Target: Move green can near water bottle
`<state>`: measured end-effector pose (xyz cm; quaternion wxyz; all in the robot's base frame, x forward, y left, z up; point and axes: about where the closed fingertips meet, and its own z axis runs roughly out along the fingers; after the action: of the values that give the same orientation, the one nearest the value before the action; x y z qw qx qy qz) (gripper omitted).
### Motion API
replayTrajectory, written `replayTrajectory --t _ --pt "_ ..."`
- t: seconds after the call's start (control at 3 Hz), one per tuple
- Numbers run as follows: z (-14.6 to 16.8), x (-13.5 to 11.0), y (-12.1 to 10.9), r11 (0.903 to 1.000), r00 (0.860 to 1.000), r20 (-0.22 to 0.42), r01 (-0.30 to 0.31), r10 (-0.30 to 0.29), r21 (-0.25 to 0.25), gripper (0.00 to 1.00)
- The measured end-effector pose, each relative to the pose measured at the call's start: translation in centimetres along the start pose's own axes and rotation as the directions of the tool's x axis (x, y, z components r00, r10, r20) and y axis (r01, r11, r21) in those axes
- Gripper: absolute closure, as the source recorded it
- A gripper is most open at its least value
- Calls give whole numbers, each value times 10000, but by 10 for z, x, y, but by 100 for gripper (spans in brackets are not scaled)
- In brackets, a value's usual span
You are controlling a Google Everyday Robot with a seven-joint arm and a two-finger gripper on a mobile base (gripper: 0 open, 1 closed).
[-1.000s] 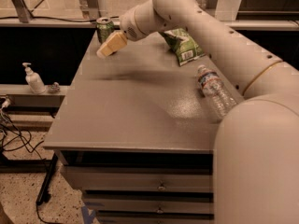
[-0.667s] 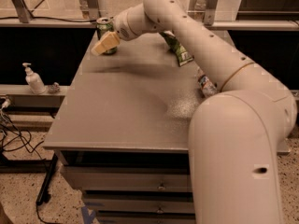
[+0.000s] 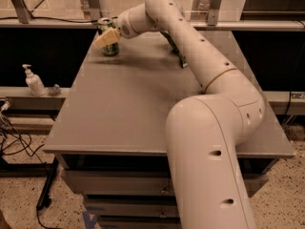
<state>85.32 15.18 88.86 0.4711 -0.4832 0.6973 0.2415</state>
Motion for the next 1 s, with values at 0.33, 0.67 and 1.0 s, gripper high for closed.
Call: replayTrajectory --t 0.33,0.67,1.0 --pt "-17 -5 2 9960 9964 47 -850 852 -264 42" --pt "-45 1 7 9881 9886 -87 -1502 1500 -338 65" --pt "-76 16 11 9810 9813 -257 -1914 1906 -327 88"
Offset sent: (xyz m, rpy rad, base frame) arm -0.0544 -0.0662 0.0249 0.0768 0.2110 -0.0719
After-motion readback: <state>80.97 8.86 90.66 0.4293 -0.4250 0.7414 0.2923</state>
